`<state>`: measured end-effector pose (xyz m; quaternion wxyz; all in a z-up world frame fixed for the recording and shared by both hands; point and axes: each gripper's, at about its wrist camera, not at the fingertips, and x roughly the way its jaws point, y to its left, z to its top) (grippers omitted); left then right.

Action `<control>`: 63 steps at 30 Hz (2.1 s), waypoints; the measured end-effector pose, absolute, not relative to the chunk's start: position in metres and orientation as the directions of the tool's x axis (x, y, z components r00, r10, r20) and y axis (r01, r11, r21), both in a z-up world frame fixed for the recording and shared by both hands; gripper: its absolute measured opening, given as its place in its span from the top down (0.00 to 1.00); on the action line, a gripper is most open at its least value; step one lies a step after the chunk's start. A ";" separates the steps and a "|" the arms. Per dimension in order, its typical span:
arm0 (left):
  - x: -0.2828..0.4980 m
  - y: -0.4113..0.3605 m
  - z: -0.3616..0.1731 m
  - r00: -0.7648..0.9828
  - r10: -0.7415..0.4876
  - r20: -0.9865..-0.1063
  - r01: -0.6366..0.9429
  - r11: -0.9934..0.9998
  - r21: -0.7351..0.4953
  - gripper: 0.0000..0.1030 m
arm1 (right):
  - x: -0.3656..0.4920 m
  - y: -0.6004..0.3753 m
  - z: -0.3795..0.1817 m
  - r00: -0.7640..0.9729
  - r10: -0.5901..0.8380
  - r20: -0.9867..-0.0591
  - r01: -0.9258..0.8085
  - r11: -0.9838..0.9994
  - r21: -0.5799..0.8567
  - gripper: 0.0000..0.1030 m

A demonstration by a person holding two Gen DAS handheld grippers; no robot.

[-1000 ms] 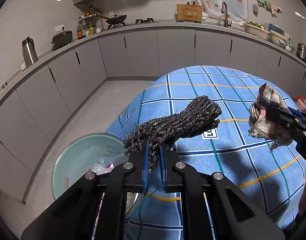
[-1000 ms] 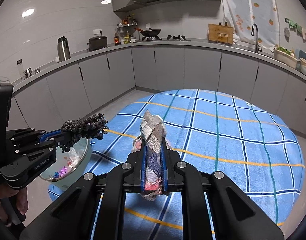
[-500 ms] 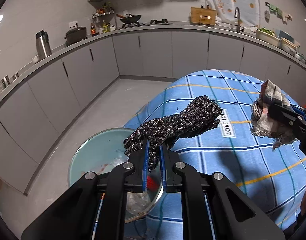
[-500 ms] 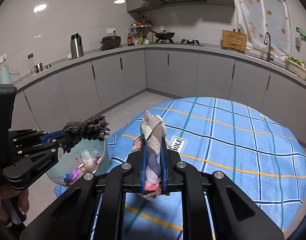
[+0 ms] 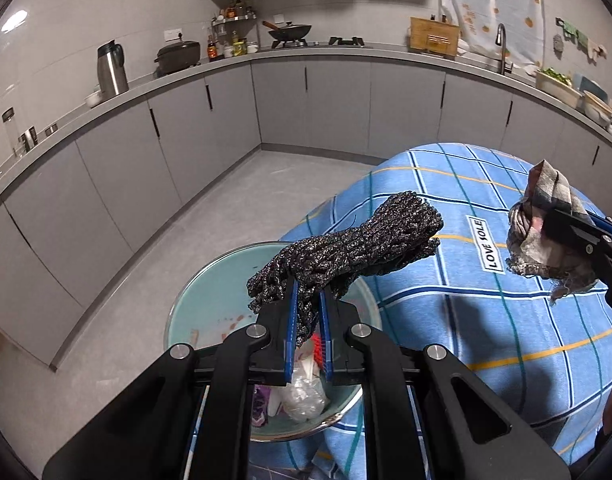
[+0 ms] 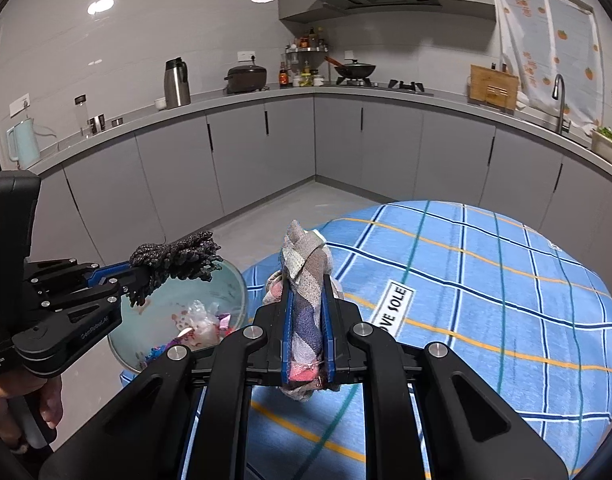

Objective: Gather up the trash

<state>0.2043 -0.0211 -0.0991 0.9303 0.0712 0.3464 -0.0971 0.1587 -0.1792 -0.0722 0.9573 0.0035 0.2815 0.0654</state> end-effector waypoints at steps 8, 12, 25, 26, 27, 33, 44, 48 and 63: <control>0.209 0.004 -0.102 0.744 -0.092 -0.662 0.174 0.983 0.059 0.90 | 0.171 -0.155 -0.072 0.826 0.173 -0.537 -0.178 0.983 0.044 0.87; 0.212 0.018 -0.105 0.742 -0.070 -0.667 0.143 0.988 0.054 0.90 | 0.177 -0.143 -0.073 0.819 0.196 -0.539 -0.204 0.978 0.046 0.87; 0.220 0.050 -0.113 0.732 -0.007 -0.682 0.060 0.997 0.055 0.90 | 0.196 -0.111 -0.077 0.793 0.271 -0.545 -0.283 0.957 0.065 0.87; 0.222 0.053 -0.113 0.730 -0.004 -0.683 0.054 0.997 0.052 0.90 | 0.199 -0.108 -0.077 0.791 0.276 -0.546 -0.288 0.955 0.066 0.87; 0.222 0.055 -0.114 0.730 -0.001 -0.684 0.049 0.997 0.051 0.90 | 0.202 -0.105 -0.077 0.789 0.286 -0.544 -0.297 0.952 0.070 0.87; 0.229 0.065 -0.122 0.715 0.020 -0.698 0.017 0.999 0.047 0.88 | 0.220 -0.089 -0.087 0.767 0.329 -0.551 -0.338 0.937 0.088 0.87; 0.237 0.071 -0.140 0.686 0.058 -0.725 -0.017 0.998 0.063 0.54 | 0.247 -0.075 -0.114 0.726 0.372 -0.578 -0.364 0.921 0.136 0.73; 0.235 0.071 -0.140 0.689 0.081 -0.721 -0.030 0.996 0.084 0.41 | 0.241 -0.085 -0.114 0.736 0.374 -0.564 -0.354 0.923 0.151 0.58; 0.157 0.073 -0.073 0.810 0.097 -0.578 -0.074 0.995 0.063 0.14 | 0.152 -0.110 -0.064 0.843 0.287 -0.454 -0.278 0.956 0.090 0.40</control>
